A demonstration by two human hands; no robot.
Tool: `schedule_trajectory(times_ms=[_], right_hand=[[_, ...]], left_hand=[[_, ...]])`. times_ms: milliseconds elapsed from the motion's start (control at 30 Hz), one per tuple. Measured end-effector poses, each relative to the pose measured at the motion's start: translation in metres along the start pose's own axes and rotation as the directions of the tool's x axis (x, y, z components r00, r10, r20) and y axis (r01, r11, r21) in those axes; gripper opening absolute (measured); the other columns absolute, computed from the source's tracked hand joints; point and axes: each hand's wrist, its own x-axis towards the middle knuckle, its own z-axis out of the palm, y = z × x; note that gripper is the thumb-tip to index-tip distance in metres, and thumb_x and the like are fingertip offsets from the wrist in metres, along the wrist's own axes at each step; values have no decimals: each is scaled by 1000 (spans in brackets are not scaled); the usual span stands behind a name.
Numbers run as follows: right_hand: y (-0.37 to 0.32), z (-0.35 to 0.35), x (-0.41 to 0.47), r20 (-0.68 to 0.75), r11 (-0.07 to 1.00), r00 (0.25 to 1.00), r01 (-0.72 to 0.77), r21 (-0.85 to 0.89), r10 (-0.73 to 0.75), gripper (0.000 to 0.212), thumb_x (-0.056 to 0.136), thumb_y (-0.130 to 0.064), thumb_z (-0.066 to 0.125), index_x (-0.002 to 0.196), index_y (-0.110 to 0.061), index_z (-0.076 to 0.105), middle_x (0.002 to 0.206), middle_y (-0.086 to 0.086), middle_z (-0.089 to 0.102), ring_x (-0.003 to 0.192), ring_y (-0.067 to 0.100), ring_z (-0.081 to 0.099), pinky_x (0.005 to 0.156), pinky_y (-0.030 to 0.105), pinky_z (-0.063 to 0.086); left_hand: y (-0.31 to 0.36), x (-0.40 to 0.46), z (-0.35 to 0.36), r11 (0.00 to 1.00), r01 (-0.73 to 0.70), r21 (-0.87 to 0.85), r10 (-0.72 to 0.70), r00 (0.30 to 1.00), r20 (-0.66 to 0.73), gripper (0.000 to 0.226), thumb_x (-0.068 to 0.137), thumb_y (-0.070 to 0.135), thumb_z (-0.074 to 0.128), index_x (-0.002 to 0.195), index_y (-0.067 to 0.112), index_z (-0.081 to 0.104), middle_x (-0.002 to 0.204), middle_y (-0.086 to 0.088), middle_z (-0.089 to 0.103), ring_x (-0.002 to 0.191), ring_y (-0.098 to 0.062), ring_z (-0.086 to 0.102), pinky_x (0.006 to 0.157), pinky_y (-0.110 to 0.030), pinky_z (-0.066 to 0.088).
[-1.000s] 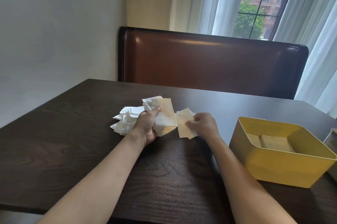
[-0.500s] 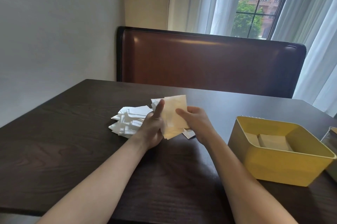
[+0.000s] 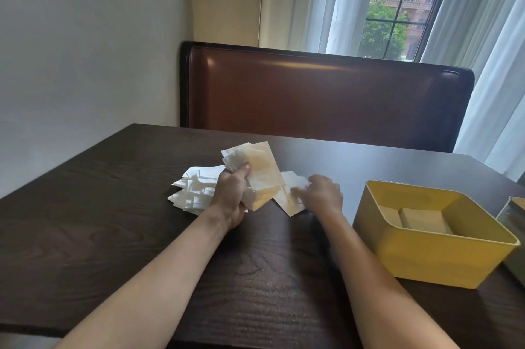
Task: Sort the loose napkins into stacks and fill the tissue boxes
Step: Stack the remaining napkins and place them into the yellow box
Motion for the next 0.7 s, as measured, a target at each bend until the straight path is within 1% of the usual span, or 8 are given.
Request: schedule_trajectory(times_ms=[67, 133, 167, 267, 400, 467, 533, 700], right_hand=[[-2, 0, 0, 43, 992, 998, 32, 122, -37, 21, 83, -33, 70, 72, -19, 60, 90, 5, 67, 95, 28, 62, 69, 31, 42], [-2, 0, 0, 67, 975, 996, 39, 219, -55, 15, 82, -29, 75, 85, -15, 71, 94, 5, 70, 94, 26, 65, 74, 35, 48], [-3, 0, -1, 80, 968, 996, 27, 248, -49, 20, 81, -29, 76, 92, -12, 74, 95, 6, 72, 94, 25, 66, 78, 37, 51], [-2, 0, 1, 110, 959, 993, 2, 283, -35, 24, 79, -28, 78, 95, -10, 76, 87, 1, 69, 92, 24, 67, 76, 36, 50], [-3, 0, 0, 120, 953, 992, 3, 304, -42, 11, 78, -26, 77, 73, -19, 69, 75, -4, 66, 84, 21, 67, 80, 38, 55], [-5, -2, -2, 97, 930, 993, 19, 366, -59, 13, 80, -26, 75, 73, -19, 66, 77, -3, 65, 80, 19, 65, 70, 33, 54], [-7, -6, -6, 71, 854, 994, 30, 520, -78, 15, 82, -24, 74, 75, -18, 63, 84, 0, 64, 80, 19, 62, 63, 29, 48], [-15, -20, -15, 46, 595, 999, -21, 804, -27, 11, 90, -21, 69, 94, -13, 64, 97, 5, 65, 91, 20, 64, 72, 30, 55]], left_hand=[[1, 0, 0, 1000, -17, -1, 17, 999, -34, 9, 102, 15, 54, 102, 14, 63, 88, -4, 71, 70, -18, 71, 58, -33, 58], [-1, 3, -2, 999, -21, 36, 24, 997, -77, 7, 102, 18, 56, 103, 16, 63, 92, -6, 71, 76, -21, 70, 56, -33, 58], [-3, 5, -3, 997, -18, 79, 26, 994, -102, 7, 101, 20, 57, 101, 17, 64, 95, -7, 72, 79, -23, 70, 60, -34, 58], [-8, 8, -5, 987, 16, 160, 8, 989, -148, 9, 100, 24, 60, 99, 17, 64, 104, -11, 72, 87, -26, 71, 76, -42, 60], [-8, 9, -5, 983, 76, 170, -48, 986, -161, 15, 100, 28, 61, 100, 13, 58, 102, -10, 70, 88, -27, 69, 73, -36, 59], [-8, 9, -5, 981, 92, 170, -65, 986, -156, 18, 99, 26, 62, 105, 10, 58, 102, -11, 71, 89, -28, 70, 73, -37, 59], [-7, 8, -5, 981, 101, 166, -76, 986, -147, 21, 96, 20, 63, 112, 6, 60, 101, -13, 71, 85, -29, 70, 72, -39, 59], [-7, 8, -6, 970, 99, 223, -62, 984, -168, 25, 94, 14, 63, 116, 4, 59, 101, -16, 68, 86, -30, 67, 76, -43, 58]])
